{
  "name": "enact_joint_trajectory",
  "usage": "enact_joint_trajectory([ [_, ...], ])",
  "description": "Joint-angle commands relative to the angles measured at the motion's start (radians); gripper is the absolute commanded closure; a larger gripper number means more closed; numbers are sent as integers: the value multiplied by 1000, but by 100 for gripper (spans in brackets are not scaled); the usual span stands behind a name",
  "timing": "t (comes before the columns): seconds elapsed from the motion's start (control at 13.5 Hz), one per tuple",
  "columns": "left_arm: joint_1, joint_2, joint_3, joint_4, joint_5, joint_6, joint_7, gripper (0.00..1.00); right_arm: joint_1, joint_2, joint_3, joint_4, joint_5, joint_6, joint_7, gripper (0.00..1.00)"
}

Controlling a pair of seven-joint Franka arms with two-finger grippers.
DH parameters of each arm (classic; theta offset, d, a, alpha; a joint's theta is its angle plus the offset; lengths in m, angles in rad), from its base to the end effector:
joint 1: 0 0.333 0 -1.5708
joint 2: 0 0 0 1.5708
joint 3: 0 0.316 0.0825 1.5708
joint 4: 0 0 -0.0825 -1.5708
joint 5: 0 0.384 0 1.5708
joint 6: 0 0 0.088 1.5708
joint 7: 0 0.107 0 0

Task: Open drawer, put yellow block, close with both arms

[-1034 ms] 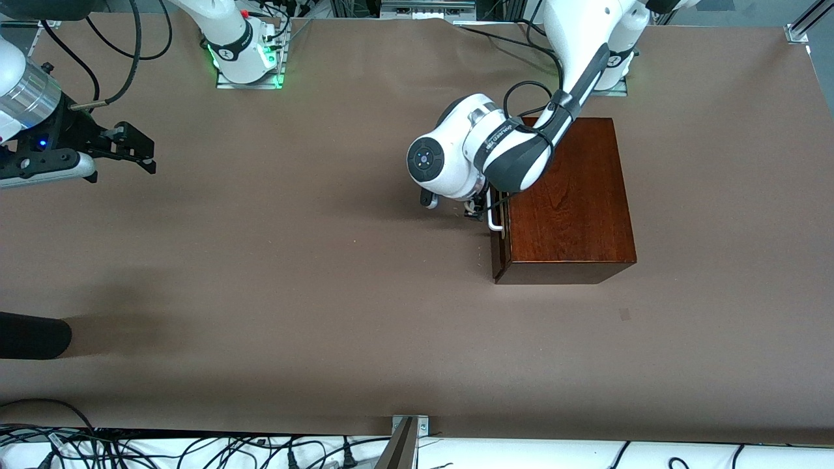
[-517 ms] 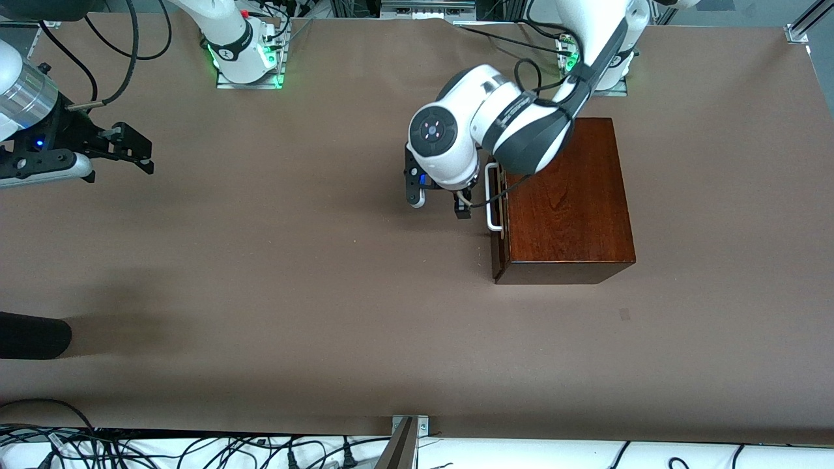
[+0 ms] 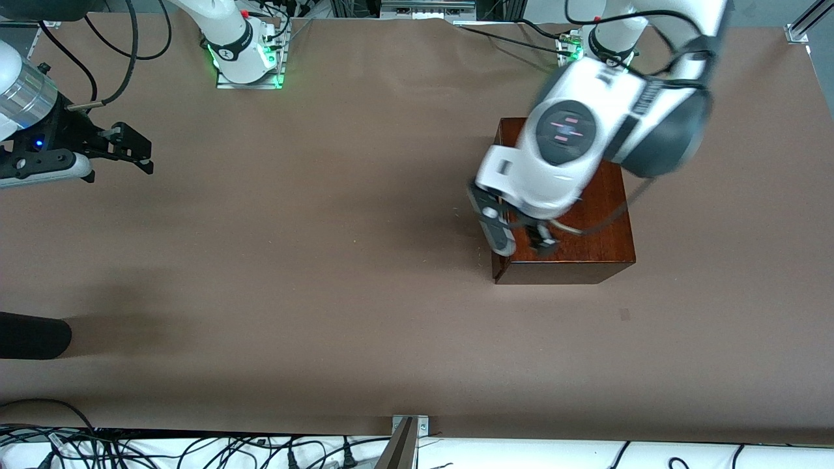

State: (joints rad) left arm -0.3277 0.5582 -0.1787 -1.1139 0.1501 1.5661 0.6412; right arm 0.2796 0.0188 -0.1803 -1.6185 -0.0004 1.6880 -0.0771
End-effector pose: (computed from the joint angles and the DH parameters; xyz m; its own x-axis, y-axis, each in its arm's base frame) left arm 0.6378 -0.2970 0.4889 0.4212 -0.9001 -0.1117 -0.9049 -0.4253 0.0146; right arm 0.5674 0.0574 0.6020 0.9832 0.1756 0.0505 0.1754 -0.9845 0.0077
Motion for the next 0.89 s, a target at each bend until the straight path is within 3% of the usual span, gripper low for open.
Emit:
enact_joint_trajectory([
  [0.0, 9, -50, 71, 20, -17, -26, -5, 0, -5, -2, 2, 15, -1, -21, -4, 0],
  [0.22, 24, -134, 136, -44, -24, -18, -37, 0, -5, -2, 2, 15, -1, -21, -4, 0],
  [0.59, 119, -311, 136, -174, -113, -18, -492, 0, -5, -2, 2, 15, -1, -27, -4, 0],
  [0.81, 232, -426, 130, -312, -204, -26, -656, 0, -5, -3, 2, 15, -1, -27, -4, 0],
])
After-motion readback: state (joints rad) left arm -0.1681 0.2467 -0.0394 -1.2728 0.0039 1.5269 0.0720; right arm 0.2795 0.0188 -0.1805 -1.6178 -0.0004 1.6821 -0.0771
